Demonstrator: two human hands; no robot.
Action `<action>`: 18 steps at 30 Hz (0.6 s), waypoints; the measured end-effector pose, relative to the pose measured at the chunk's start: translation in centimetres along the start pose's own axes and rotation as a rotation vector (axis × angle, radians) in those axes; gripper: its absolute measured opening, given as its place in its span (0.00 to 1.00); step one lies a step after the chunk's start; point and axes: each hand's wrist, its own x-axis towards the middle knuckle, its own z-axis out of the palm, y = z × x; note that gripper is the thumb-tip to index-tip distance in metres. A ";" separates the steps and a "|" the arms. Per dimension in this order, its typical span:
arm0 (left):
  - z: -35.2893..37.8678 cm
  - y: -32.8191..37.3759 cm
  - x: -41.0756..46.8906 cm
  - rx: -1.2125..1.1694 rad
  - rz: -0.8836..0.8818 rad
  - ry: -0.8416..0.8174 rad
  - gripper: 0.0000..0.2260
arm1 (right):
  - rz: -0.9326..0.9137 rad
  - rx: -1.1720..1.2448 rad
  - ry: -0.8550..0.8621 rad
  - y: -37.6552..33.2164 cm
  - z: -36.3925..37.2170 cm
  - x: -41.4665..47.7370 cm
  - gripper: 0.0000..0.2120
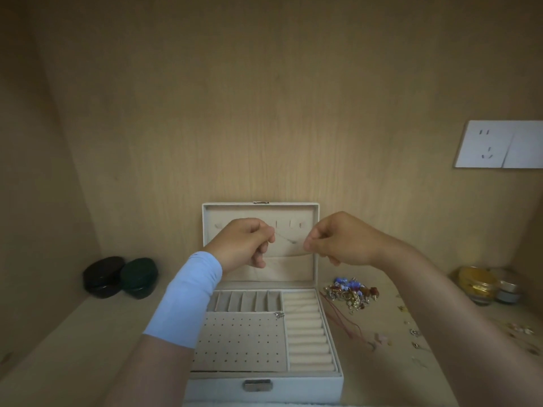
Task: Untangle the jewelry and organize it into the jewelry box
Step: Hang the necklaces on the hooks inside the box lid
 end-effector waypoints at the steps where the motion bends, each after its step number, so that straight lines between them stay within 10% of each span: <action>1: 0.0 -0.3 0.2 0.083 0.006 0.017 0.09 | -0.006 0.045 -0.005 0.0 0.1 0.1 0.05; 4: 0.7 -0.6 0.9 0.220 0.130 0.109 0.03 | -0.044 0.173 -0.025 -0.2 0.4 0.4 0.07; 10: 3.3 -0.9 1.5 -0.262 0.014 -0.211 0.11 | -0.033 0.186 0.015 -0.4 1.0 1.0 0.13; 18: 2.6 -1.3 3.4 0.152 0.042 -0.018 0.08 | 0.034 0.205 0.058 1.8 0.9 1.3 0.08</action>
